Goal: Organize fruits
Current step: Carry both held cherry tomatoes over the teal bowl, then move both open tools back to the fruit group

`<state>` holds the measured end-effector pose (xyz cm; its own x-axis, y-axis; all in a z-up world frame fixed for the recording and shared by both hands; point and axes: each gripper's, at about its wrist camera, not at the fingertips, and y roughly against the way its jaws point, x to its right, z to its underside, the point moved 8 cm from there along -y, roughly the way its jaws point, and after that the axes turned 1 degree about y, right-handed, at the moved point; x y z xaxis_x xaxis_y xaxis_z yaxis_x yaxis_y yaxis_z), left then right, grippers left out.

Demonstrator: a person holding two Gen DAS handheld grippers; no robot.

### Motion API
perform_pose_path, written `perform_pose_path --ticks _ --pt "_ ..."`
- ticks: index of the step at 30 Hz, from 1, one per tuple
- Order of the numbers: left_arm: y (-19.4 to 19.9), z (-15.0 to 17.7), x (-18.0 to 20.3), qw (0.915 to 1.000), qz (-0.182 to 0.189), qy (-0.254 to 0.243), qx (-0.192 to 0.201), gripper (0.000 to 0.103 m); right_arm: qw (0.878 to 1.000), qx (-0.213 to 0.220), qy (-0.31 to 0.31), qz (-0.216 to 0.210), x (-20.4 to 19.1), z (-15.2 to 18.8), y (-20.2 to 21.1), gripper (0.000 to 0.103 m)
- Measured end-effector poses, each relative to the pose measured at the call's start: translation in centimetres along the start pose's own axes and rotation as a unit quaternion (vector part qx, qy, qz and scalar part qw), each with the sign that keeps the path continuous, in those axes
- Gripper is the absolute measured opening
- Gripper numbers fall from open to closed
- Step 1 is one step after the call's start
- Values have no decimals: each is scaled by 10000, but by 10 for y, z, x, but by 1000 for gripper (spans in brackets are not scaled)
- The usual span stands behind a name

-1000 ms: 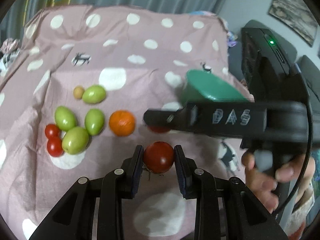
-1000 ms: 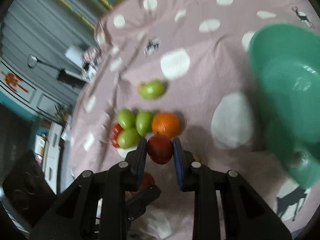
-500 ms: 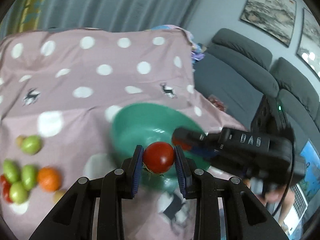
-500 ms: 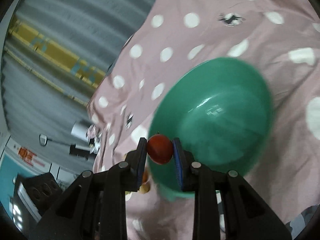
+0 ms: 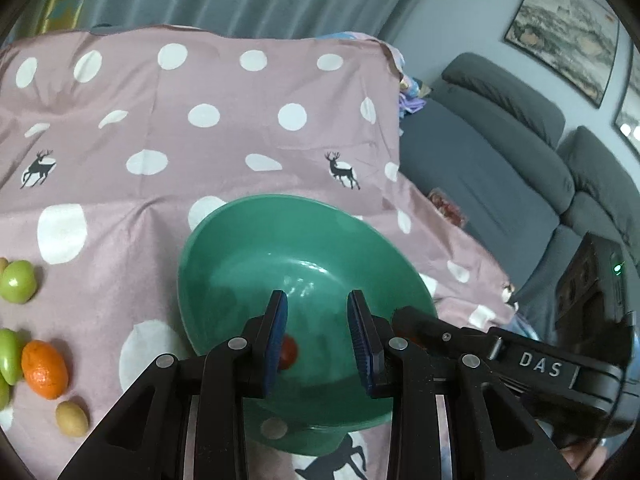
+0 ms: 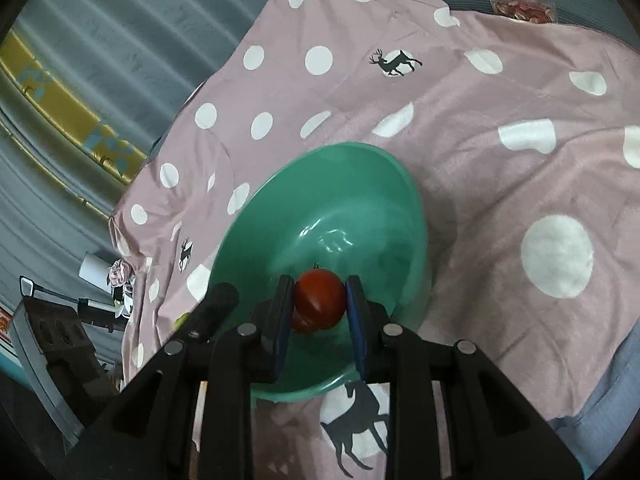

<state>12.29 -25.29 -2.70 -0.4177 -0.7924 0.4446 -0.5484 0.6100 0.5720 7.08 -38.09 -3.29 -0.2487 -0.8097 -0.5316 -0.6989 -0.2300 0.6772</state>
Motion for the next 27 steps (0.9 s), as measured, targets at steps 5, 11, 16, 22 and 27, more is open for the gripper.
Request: perform_pose_path --ticks 5,11,16,22,27 --pt "23 -2 -19 9975 -679 -72 177 37 9999 94 94 26 -10 0 9 32" --pt "66 10 -86 9922 -991 757 31 79 9998 -44 202 43 -31 12 4 57" --pt "116 31 -167 9621 -804 2574 410 89 9970 -345 580 -386 -86 40 -11 72" --pt "179 36 -220 9546 -1590 2386 810 89 9778 -1262 1269 -1089 -164 98 -53 73" --pt "180 50 -236 9535 -1892 2312 396 89 9732 -1476 1476 -964 -184 119 -79 73"
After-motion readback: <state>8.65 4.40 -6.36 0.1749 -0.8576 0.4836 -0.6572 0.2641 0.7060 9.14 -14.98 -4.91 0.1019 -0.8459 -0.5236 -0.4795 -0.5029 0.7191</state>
